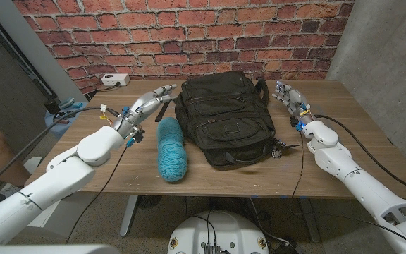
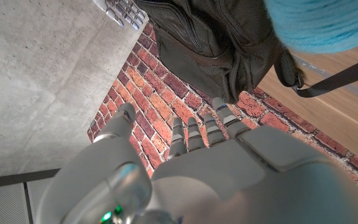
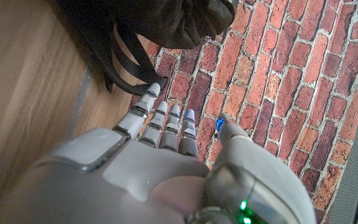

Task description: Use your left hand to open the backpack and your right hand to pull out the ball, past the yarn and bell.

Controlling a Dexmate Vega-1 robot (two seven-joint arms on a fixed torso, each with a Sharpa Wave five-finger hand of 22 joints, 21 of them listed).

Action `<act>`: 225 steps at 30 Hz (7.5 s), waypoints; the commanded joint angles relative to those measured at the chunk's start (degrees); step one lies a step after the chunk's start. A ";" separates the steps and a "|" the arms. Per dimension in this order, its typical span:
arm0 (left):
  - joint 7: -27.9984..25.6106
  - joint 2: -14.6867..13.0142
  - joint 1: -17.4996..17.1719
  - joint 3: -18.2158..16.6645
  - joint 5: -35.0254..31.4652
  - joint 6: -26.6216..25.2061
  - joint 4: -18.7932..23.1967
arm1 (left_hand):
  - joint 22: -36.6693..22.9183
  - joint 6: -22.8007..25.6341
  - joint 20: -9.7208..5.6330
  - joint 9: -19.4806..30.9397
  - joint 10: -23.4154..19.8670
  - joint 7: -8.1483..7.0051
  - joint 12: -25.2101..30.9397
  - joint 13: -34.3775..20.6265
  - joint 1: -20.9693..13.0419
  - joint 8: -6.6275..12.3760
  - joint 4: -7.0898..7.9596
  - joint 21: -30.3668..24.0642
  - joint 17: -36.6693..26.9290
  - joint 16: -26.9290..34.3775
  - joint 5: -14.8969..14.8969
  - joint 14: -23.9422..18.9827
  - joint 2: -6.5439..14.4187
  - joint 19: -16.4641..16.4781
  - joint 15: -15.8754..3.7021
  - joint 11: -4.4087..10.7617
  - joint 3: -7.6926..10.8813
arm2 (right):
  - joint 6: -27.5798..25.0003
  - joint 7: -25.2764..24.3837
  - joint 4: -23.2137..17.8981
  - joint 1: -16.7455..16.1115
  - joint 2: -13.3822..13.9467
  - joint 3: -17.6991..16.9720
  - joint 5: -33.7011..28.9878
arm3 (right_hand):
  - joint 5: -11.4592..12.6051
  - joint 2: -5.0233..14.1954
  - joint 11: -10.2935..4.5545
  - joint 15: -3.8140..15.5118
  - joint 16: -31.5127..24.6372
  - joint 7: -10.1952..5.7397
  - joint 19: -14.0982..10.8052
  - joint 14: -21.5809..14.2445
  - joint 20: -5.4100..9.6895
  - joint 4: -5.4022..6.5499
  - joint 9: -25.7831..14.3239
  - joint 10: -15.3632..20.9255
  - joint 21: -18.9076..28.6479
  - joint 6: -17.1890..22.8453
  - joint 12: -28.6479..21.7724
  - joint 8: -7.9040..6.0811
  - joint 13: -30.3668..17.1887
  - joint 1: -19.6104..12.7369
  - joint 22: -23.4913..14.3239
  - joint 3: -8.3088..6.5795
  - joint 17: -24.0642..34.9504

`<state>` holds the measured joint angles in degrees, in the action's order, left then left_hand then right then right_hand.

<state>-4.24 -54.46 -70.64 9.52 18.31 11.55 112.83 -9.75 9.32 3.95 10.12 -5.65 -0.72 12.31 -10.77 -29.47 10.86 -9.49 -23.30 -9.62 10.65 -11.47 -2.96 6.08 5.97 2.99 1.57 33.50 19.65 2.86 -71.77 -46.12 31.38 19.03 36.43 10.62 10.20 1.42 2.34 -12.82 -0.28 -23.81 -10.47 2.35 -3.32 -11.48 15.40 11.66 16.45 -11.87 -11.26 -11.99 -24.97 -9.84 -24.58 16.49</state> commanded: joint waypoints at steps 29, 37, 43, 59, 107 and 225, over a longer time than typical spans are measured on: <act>-3.19 -1.56 -4.85 -3.52 -20.26 -2.51 9.05 | -0.12 3.34 0.65 0.14 -2.72 -0.46 0.68 -0.29 -2.83 0.54 -0.87 1.12 -0.25 0.27 -0.92 -2.50 -2.03 2.25 -0.71 0.73 -0.37 | 1.37 1.38 -1.72 -2.70 1.84 -2.19 2.06 | 0.66 0.06 0.97 -0.25 -0.16 0.27 -0.30 0.21 1.41 -0.52 0.06 -0.04 -0.16 -0.48 0.21 0.09 -0.03 -0.78 -0.12 -0.24 -0.08; -6.50 -0.17 -10.30 -6.16 -25.41 -5.23 13.25 | -0.13 3.42 0.58 0.15 -2.76 -0.51 0.59 -0.31 -3.48 0.43 -0.88 1.30 -0.26 0.32 -0.96 -2.89 -2.20 2.69 -0.90 0.66 -0.38 | 1.36 3.76 -0.59 -2.45 2.35 -2.63 3.37 | 0.69 0.07 1.10 -0.30 -0.18 0.27 -0.33 0.20 1.33 -0.58 0.07 -0.06 -0.16 -0.73 0.21 0.15 -0.03 -0.85 -0.13 -0.25 -0.12; -8.78 1.46 -15.33 -8.95 -30.55 -7.72 17.31 | -0.15 4.21 0.41 0.16 -3.13 -0.51 0.64 -0.33 -4.29 0.59 -0.91 1.46 -0.26 0.37 -1.08 -3.37 -2.23 3.21 -1.00 0.76 -0.29 | 1.60 5.09 -0.31 -2.69 2.77 -3.15 4.25 | 0.71 0.09 1.09 -0.34 -0.22 0.30 -0.33 0.17 1.31 -0.60 0.07 -0.09 -0.16 -0.87 0.21 0.18 -0.02 -0.87 -0.13 -0.25 -0.14; -9.56 6.09 -22.07 -13.70 -42.12 -6.36 20.44 | -0.19 3.95 -0.04 0.20 -3.22 -0.37 0.49 -0.39 -5.51 0.21 -0.83 1.96 -0.27 0.17 -1.22 -3.41 -2.48 3.64 -1.42 0.85 -0.36 | 2.53 3.60 -4.53 -6.80 4.33 -5.14 5.04 | 0.74 0.11 1.66 -0.58 -0.24 0.65 -0.38 0.31 1.11 -0.61 0.08 -0.20 -0.15 -1.46 0.22 0.30 -0.02 -0.89 -0.13 -0.23 -0.19; -10.81 5.15 -21.52 -8.13 -79.44 -13.31 23.77 | -0.30 0.30 -0.96 0.25 -3.74 -0.11 0.39 -0.73 -6.54 -0.64 0.01 4.12 -0.41 0.03 -0.78 -3.48 -4.41 3.73 -2.00 1.39 -2.40 | 7.43 6.59 1.21 -6.09 0.81 -7.06 8.30 | 0.82 -0.04 3.35 -1.92 -0.12 2.12 -0.24 0.97 0.26 -0.80 0.12 -1.06 -0.21 -3.03 0.33 0.45 -0.07 -0.96 -0.15 -0.08 -0.38; -28.88 2.01 -8.84 22.46 -101.82 -35.30 10.54 | -0.44 8.57 -1.88 1.13 -8.11 0.50 4.10 -4.10 -19.41 1.68 -0.60 7.86 -0.85 0.48 -0.62 -9.92 -7.15 8.08 -3.73 2.49 -1.98 | 12.92 21.37 12.03 -5.55 -2.99 -12.06 17.37 | 0.96 -0.29 3.74 -2.77 -0.10 3.78 -0.06 1.42 -0.10 -1.98 0.41 -1.54 -0.20 -4.41 0.11 0.23 -0.10 -1.86 -0.17 0.15 -1.06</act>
<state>-31.79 -53.75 -81.88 29.36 -83.10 -22.90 125.29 -10.01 17.38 2.26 11.08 -13.81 -0.03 16.14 -14.53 -48.22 12.37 -10.27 -15.85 -10.28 11.09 -11.70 -12.50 -1.11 13.53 -0.82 4.39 31.14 32.74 22.73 -60.85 -52.10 28.53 7.33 53.05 11.24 9.90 5.08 -0.23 -12.82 3.29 -23.81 -8.92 2.35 -5.14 -10.92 13.76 11.47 12.06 -11.65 -10.99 -12.00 -26.18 -9.84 -24.34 15.44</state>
